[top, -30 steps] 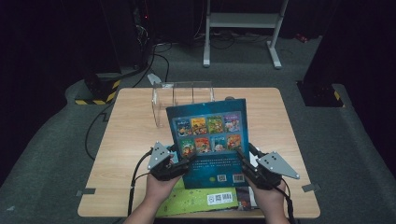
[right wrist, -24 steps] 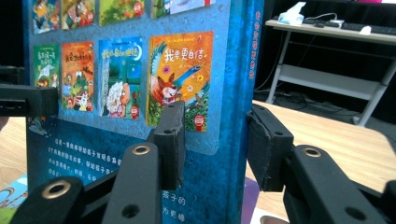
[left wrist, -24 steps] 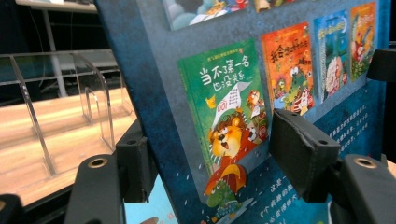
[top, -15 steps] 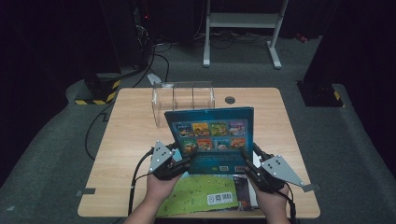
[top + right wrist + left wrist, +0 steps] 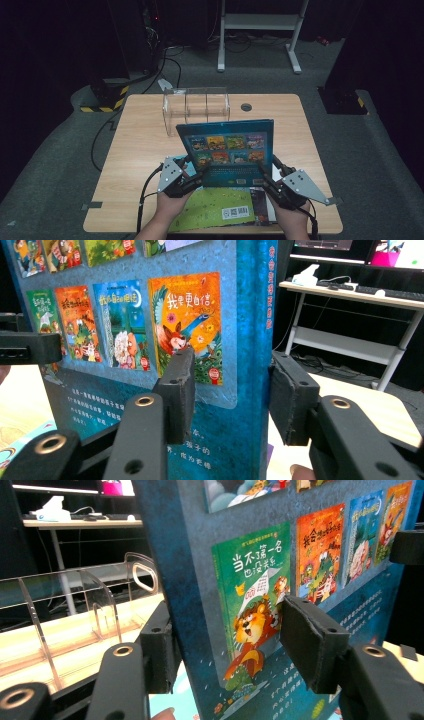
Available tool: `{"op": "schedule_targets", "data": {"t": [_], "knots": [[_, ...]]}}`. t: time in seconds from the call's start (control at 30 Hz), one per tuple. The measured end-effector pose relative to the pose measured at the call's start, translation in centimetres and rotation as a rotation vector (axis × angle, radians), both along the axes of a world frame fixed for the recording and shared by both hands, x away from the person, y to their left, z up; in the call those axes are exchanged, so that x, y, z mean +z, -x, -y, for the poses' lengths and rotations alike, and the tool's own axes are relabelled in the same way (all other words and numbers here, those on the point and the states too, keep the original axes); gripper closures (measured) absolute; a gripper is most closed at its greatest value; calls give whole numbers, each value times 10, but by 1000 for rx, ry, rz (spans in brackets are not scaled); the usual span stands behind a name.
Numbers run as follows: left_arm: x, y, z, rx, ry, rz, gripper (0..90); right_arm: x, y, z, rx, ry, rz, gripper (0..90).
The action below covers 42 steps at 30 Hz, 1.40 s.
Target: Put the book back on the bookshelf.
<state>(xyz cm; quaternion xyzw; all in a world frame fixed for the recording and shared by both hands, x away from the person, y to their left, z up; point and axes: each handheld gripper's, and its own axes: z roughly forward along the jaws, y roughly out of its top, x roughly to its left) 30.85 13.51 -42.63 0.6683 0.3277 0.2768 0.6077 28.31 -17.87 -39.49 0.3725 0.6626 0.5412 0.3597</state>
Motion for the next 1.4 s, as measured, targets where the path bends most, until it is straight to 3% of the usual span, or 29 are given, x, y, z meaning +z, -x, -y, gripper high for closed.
{"op": "schedule_targets", "data": {"t": [0.17,0.4,0.57,0.73,0.83,0.9,1.1,1.2,1.37,1.4], "knots": [[2,2,-3,-21,-6,-11,430,-2,7,1,11,-11,2,526],[5,5,-3,-40,38,-17,360,-4,14,1,30,-17,0,491],[6,8,0,-55,41,-13,305,-5,14,0,51,-15,-4,450],[7,7,-1,-51,41,-16,279,3,10,-2,90,-19,-5,389],[7,7,-2,-49,46,-18,267,12,6,-4,121,-16,-22,341],[7,6,-2,-44,49,-25,264,17,3,-6,135,-15,-56,311],[5,5,-3,-52,48,-57,252,17,-3,-5,158,-16,-80,313],[5,3,-1,-58,40,-76,267,16,1,-9,162,22,-39,361],[6,2,1,-51,32,-80,269,15,3,-9,180,46,-21,420],[6,2,3,-42,35,-79,240,16,5,-9,181,45,-17,468]]}}
